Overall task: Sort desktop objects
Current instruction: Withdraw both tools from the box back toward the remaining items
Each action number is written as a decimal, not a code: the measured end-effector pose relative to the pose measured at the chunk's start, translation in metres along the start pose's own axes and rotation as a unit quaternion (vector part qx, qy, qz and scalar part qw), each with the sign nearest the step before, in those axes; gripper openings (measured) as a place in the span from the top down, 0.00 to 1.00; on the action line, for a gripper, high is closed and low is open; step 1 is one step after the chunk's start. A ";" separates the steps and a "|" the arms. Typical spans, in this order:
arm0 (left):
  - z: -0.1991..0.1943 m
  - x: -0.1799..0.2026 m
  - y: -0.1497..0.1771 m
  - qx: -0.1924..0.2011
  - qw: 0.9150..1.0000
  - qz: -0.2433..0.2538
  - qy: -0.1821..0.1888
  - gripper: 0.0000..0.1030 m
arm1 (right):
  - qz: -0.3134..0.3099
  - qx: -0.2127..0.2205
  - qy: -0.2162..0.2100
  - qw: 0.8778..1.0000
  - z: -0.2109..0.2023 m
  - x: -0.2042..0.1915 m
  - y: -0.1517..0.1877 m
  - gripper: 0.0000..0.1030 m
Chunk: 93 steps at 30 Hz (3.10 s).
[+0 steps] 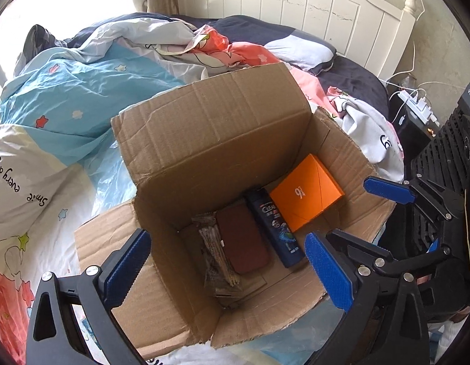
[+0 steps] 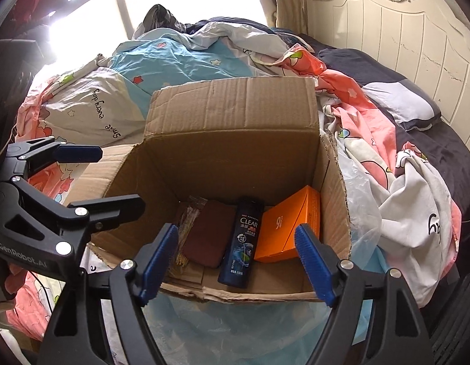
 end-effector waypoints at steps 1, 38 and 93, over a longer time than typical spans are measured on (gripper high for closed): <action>-0.004 -0.002 0.003 0.002 1.000 0.001 -0.002 0.00 | -0.002 0.002 0.001 1.000 -0.003 -0.003 0.000 0.26; -0.137 -0.143 0.136 0.025 0.995 -0.073 -0.065 0.00 | -0.086 0.017 -0.028 0.996 -0.051 -0.174 0.011 0.26; 0.035 -0.256 0.237 -0.079 0.982 -0.166 -0.043 0.00 | -0.119 -0.081 -0.101 0.984 0.148 -0.257 0.050 0.26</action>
Point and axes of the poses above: each gripper's, at about its wrist camera, not at the fingertips, and z roughly the way its jaws point, x to its right, y to its underside, the point moved 8 cm from there along z, roughly the way its jaws point, and after that the axes turned 4 degrees about -x, right-handed, at the moved point
